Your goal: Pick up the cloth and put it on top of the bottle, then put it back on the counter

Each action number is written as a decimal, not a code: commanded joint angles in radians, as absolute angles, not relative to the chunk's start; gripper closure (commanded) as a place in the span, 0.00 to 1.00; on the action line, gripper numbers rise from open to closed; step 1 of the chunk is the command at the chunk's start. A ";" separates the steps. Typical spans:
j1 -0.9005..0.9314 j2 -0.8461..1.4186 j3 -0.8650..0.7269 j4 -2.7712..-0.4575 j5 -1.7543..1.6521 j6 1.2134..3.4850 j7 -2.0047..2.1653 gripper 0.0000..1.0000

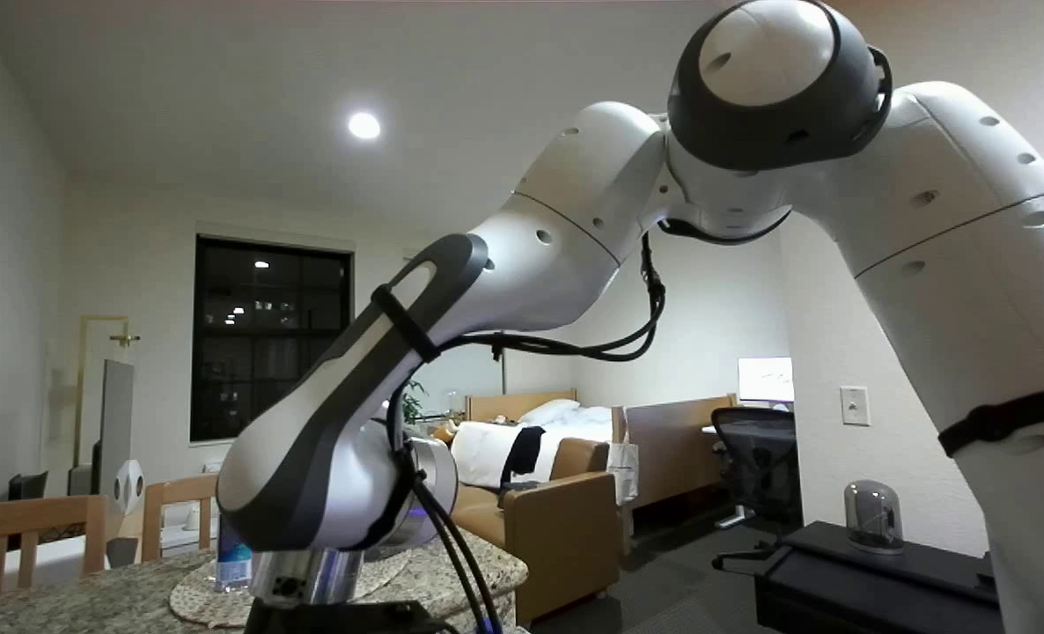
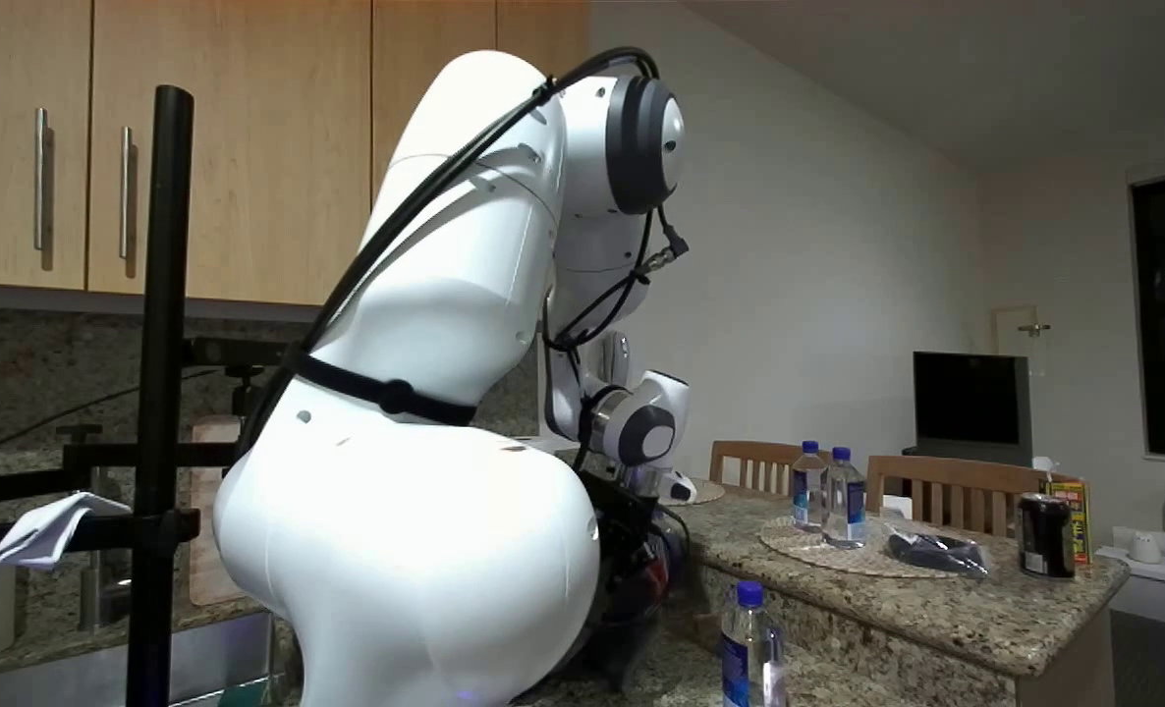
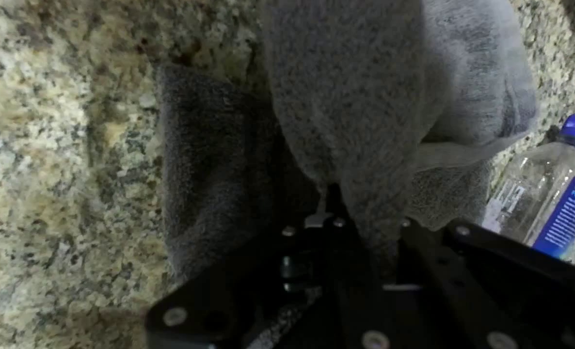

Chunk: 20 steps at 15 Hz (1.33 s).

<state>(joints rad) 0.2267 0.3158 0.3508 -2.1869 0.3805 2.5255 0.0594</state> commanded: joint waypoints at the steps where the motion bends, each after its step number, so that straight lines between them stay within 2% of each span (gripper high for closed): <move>1: 0.246 0.321 0.282 -2.075 0.286 2.338 0.152 0.90; 13: 0.204 0.302 0.216 -1.792 0.281 1.902 0.101 0.92; 20: 0.139 0.187 0.167 -1.792 0.325 1.721 0.053 0.91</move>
